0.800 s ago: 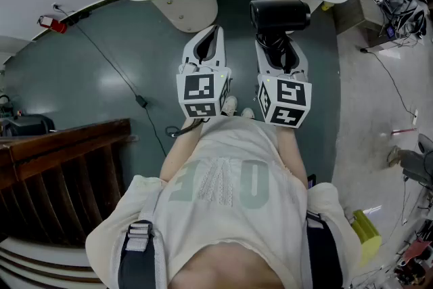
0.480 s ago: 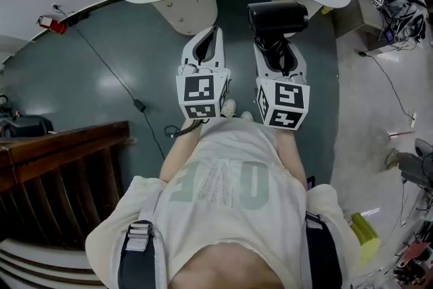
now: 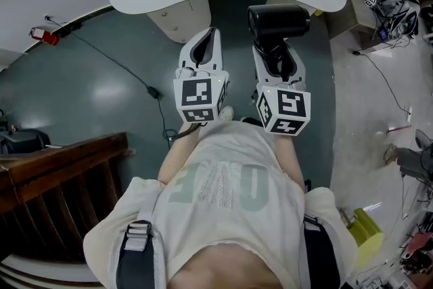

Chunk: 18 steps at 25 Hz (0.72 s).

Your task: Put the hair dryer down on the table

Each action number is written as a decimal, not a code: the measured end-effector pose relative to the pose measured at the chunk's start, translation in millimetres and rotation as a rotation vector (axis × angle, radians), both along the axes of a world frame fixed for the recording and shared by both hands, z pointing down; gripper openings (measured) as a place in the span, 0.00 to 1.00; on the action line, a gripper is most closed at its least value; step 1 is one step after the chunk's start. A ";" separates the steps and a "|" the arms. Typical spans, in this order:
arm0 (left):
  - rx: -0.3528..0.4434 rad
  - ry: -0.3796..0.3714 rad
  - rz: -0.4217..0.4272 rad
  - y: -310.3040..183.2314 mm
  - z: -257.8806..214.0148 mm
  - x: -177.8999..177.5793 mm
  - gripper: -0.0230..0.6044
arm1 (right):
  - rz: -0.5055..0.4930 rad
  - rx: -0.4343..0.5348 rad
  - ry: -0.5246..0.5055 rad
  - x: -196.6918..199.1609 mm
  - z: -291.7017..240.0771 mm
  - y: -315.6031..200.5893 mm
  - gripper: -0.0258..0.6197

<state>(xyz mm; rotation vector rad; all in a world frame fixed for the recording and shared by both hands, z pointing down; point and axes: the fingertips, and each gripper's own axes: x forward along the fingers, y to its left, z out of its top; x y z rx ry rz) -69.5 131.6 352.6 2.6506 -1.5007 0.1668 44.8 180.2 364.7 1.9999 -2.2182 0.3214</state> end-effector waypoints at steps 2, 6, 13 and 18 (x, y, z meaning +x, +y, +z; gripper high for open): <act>0.003 0.007 0.005 -5.1 -0.7 -5.8 0.05 | 0.012 -0.002 0.015 -3.8 2.2 -1.1 0.44; 0.019 0.020 0.005 -18.4 -5.3 -15.2 0.05 | 0.039 0.010 0.030 -4.2 -0.1 -5.0 0.44; 0.025 0.026 -0.024 -44.7 -2.6 -14.7 0.05 | 0.078 0.015 0.012 20.3 6.4 -24.3 0.43; 0.044 0.034 -0.052 -71.2 -5.7 -8.4 0.05 | 0.052 0.027 0.014 30.6 8.1 -62.6 0.44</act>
